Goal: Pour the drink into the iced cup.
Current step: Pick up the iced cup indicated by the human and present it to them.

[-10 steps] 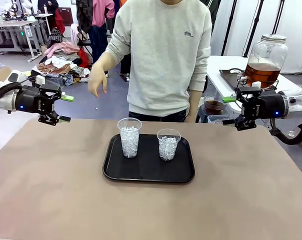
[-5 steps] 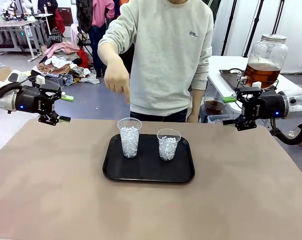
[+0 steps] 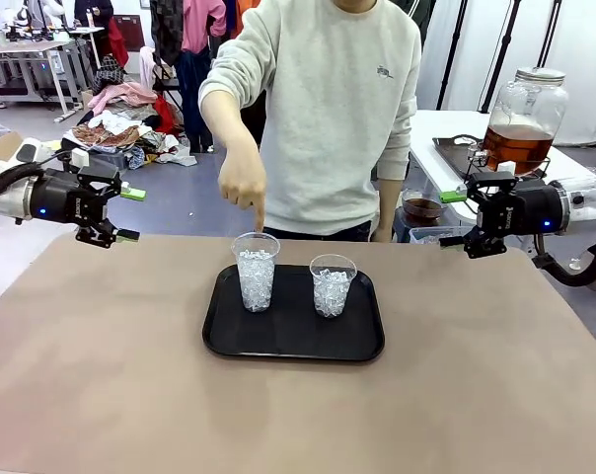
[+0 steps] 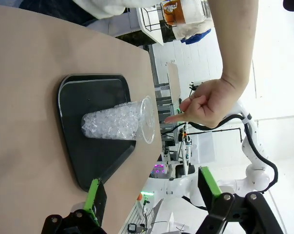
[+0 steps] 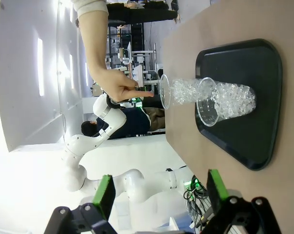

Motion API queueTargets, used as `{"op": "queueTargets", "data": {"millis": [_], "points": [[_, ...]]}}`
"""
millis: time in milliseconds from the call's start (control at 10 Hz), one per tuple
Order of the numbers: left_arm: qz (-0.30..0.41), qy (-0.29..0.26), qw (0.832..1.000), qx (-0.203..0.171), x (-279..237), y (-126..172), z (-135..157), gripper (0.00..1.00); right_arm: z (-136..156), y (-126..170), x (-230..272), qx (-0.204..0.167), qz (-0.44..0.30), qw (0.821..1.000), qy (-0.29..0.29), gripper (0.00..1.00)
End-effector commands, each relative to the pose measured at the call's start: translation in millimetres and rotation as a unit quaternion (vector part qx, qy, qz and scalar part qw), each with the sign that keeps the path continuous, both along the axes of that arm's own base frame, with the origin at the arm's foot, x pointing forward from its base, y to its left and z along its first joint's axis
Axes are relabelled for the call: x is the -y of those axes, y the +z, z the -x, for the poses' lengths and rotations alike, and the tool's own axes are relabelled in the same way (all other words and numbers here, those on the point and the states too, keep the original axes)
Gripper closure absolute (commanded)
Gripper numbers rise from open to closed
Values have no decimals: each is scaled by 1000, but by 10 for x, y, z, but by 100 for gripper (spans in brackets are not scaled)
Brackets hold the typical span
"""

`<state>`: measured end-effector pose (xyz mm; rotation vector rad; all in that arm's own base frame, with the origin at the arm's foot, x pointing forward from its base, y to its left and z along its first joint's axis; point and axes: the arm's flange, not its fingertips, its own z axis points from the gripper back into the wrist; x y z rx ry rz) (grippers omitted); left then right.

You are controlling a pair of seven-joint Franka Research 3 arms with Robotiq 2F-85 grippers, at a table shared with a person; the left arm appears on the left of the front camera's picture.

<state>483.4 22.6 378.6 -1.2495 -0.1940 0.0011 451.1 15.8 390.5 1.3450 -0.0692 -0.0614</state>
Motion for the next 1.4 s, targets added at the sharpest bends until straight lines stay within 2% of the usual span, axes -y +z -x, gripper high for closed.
{"op": "queueTargets", "data": {"millis": [0, 600, 700, 1000, 1300], "points": [[3, 6, 1000, 2, 18, 6, 1, 0, 8, 2, 2, 0, -2, 1000, -1, 0], [0, 0, 1000, 0, 0, 0, 0, 0, 8, 2, 2, 0, -2, 1000, -1, 0], [-9, -4, 1000, 16, 22, 28, -48, 0, 8, 2, 2, 0, -2, 1000, -1, 0], [-56, -54, 988, 135, 155, 53, -38, 0, 8, 2, 2, 0, -2, 1000, -1, 0], [-51, -111, 958, 261, 290, -7, 24, 0, 8, 2, 2, 0, -2, 1000, -1, 0]]}}
